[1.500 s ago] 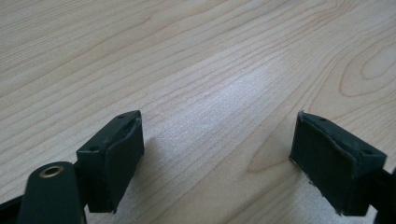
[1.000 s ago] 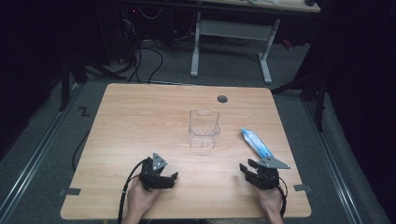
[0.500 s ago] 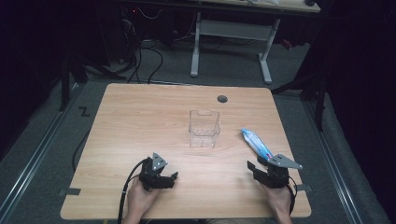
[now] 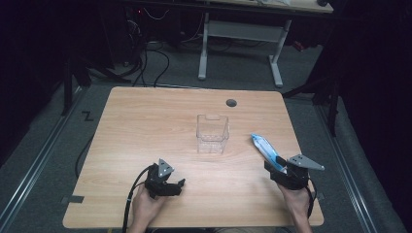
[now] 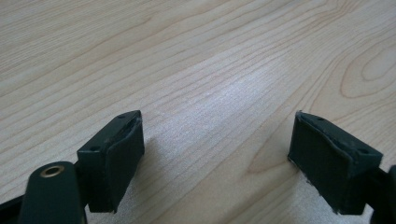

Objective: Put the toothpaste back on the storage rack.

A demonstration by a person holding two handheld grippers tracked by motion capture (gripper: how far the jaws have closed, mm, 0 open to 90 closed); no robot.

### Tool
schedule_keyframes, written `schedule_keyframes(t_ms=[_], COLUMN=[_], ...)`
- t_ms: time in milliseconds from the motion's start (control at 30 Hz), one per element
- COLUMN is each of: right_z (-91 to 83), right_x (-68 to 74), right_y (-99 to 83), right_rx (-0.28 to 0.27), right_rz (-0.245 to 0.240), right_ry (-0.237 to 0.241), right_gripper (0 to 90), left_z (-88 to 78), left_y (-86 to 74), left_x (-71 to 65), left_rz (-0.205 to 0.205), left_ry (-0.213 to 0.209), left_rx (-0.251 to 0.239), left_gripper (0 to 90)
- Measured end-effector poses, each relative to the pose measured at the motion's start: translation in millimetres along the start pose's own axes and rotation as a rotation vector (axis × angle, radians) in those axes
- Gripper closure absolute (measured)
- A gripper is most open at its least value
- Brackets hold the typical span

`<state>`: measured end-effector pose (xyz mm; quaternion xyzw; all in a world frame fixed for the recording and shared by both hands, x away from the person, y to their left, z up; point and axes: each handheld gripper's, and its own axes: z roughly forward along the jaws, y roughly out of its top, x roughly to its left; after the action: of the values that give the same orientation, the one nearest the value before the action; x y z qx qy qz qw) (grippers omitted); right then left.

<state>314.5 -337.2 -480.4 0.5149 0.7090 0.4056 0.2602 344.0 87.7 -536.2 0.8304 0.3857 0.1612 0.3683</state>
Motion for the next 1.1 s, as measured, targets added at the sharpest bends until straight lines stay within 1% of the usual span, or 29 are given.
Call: schedule_keyframes(t_ms=[33, 100, 200, 267, 333, 400, 500, 633, 700, 767, 800, 867, 967, 1033, 1067, 1100], right_z=[0.0, 1.4, 4.3, 6.8, 11.2, 15.6, 21.7, 32.5, 38.0, 43.8, 47.1, 53.5, 63.6, 69.4, 71.2, 74.4], right_x=[-2.2, -8.0, -14.5, -17.2, -19.7, -21.7, -25.2, -31.6, -33.2, -34.6, -35.9, -38.8, -42.8, -45.2, -45.9, -46.9], right_y=[1.4, 5.0, 12.2, 17.1, 22.8, 27.2, 31.5, 37.1, 40.8, 44.8, 46.7, 48.9, 51.2, 53.3, 53.6, 54.3], right_rx=[0.002, 0.018, 0.042, 0.059, 0.080, 0.101, 0.115, 0.160, 0.179, 0.209, 0.221, 0.243, 0.296, 0.317, 0.316, 0.328], right_rz=[0.002, 0.010, 0.012, -0.008, -0.027, -0.029, -0.026, -0.018, -0.027, -0.030, -0.039, -0.033, -0.039, -0.039, -0.035, -0.027], right_ry=[-0.002, 0.009, 0.003, -0.005, -0.012, -0.013, -0.012, -0.011, -0.014, -0.014, -0.017, -0.019, -0.040, -0.045, -0.044, -0.039], right_gripper=[44.3, 43.3, 42.6, 42.3, 42.7, 43.0, 44.6, 44.9, 44.9, 44.2, 43.8, 43.0, 40.4, 39.8, 39.9, 39.6], left_z=[0.0, 0.0, 0.0, 0.0, 0.0, 0.0, -0.1, -0.1, -0.1, 0.0, 0.1, 0.0, 0.0, 0.0, 0.0, 0.0], left_y=[0.0, 0.0, 0.0, 0.0, 0.0, 0.0, 0.0, 0.0, 0.0, 0.1, 0.1, 0.1, 0.1, 0.1, 0.1, 0.1], left_x=[0.0, 0.0, 0.0, 0.1, 0.0, 0.0, 0.0, -0.8, -0.8, -0.4, 0.3, 1.9, 1.9, 2.0, 2.0, 2.0], left_rz=[0.000, 0.000, 0.000, 0.000, 0.000, 0.000, 0.000, -0.002, -0.003, -0.012, -0.021, -0.049, -0.050, -0.051, -0.050, -0.051], left_ry=[0.000, 0.000, 0.000, 0.000, 0.000, 0.000, 0.000, 0.009, 0.009, 0.016, 0.027, 0.049, 0.054, 0.052, 0.052, 0.053], left_rx=[0.000, 0.000, 0.000, 0.000, 0.000, 0.000, 0.000, 0.000, 0.000, 0.004, 0.003, 0.002, 0.004, 0.004, 0.004, 0.004], left_gripper=[18.1, 18.1, 18.1, 18.0, 18.0, 18.1, 18.1, 18.0, 17.9, 17.5, 16.8, 16.7, 16.5, 16.2, 16.2, 16.2])
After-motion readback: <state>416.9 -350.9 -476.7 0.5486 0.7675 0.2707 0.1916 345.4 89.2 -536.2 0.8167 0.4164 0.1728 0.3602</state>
